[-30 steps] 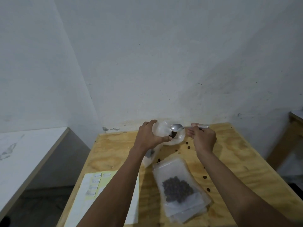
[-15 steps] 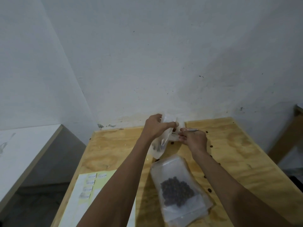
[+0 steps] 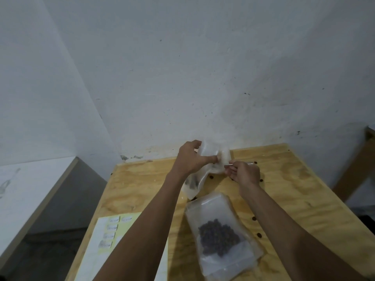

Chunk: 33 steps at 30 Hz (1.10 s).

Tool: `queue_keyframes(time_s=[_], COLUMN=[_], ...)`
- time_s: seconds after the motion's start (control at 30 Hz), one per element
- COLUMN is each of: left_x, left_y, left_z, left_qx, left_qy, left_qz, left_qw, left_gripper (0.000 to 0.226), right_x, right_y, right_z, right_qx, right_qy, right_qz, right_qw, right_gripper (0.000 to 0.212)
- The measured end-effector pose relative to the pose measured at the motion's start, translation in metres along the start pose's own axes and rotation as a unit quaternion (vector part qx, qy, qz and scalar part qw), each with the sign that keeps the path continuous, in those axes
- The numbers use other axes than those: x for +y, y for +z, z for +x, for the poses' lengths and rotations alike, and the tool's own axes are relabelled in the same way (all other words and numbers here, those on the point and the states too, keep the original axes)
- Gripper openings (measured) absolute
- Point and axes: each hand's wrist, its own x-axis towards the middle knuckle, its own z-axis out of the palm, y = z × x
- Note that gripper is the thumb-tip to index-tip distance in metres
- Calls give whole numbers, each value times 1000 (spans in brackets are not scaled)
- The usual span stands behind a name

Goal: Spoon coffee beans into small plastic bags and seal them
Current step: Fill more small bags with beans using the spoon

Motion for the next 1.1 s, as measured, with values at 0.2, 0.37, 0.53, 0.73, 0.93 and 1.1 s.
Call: queue_keyframes(time_s=[0.2, 0.37, 0.53, 0.73, 0.93, 1.1], left_x=[-13, -24, -28, -25, -21, -18], left_y=[-3, -4, -4, -3, -7, -8], left_z=[-12, -20, -31, -41, -42, -44], left_qx=[-20, -15, -17, -20, -7, 9], left_qy=[18, 20, 9, 7, 15, 35], left_qz=[86, 116, 130, 129, 118, 112], left_qw=[996, 993, 991, 991, 993, 993], left_gripper=[75, 91, 97, 98, 99, 102], right_x=[-1, -10, -23, -28, -15, -15], right_y=[0, -5, -8, -11, -17, -20], right_z=[-4, -6, -13, -17, -17, -17], right_qx=[34, 45, 57, 65, 112, 155], right_qy=[-14, -45, -82, -63, -28, -51], right_qz=[16, 17, -7, -30, -6, 36], right_qw=[999, 998, 995, 995, 993, 986], right_gripper=[10, 13, 14, 14, 9, 13])
